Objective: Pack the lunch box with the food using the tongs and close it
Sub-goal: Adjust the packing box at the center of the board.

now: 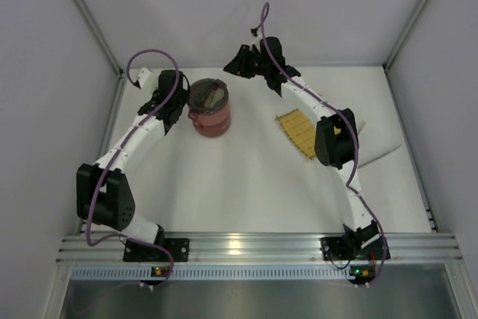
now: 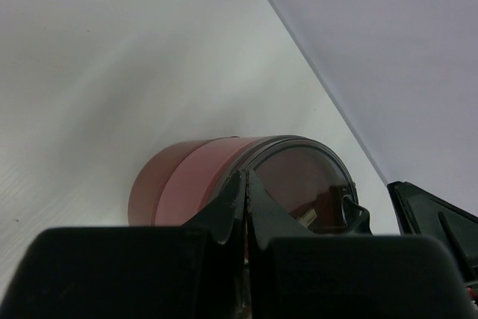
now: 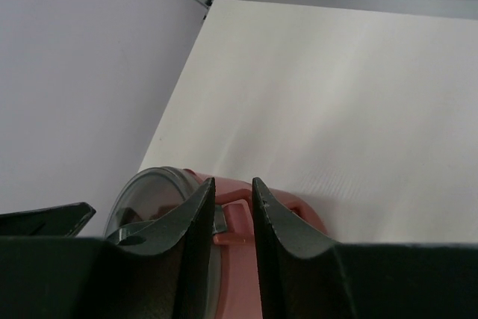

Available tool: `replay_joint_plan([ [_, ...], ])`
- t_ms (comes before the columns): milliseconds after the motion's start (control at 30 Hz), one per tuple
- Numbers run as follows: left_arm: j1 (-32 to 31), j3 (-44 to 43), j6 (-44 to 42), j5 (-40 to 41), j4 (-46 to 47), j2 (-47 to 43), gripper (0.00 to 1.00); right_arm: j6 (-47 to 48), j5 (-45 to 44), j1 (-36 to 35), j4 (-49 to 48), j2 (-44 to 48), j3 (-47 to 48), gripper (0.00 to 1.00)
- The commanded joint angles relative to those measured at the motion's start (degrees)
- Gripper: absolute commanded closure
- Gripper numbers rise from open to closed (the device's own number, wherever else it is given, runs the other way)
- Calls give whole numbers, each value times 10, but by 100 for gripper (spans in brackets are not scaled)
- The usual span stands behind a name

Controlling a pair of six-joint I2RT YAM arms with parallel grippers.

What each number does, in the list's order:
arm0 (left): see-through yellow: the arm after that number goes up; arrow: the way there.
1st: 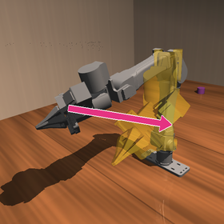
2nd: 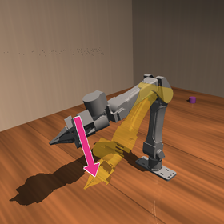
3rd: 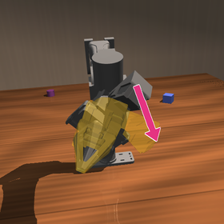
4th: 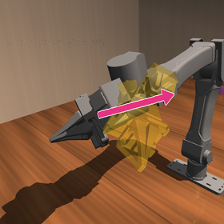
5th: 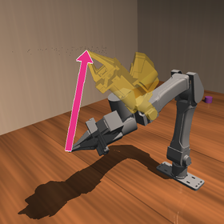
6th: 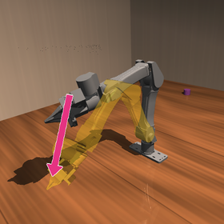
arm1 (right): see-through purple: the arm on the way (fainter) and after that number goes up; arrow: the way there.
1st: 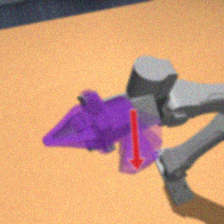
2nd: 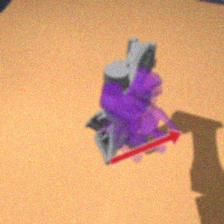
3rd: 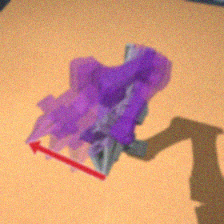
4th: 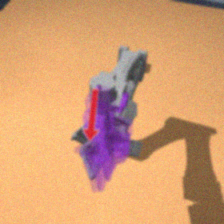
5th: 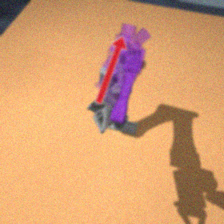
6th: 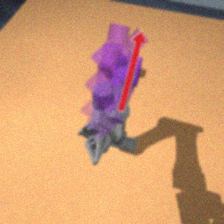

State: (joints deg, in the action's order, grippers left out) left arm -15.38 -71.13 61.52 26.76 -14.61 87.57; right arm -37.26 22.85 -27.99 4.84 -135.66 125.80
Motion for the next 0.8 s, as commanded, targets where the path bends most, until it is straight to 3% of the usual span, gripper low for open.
replay_joint_plan([
  [0,-2,-1,-17,-7,19,-28,99,-9,17,1,-42,-4,30,74],
  [267,-3,-4,-25,-57,23,-16,99,-10,30,0,-76,-4,20,73],
  [767,-26,5,-38,-69,13,1,100,-65,87,0,-137,-72,36,73],
])
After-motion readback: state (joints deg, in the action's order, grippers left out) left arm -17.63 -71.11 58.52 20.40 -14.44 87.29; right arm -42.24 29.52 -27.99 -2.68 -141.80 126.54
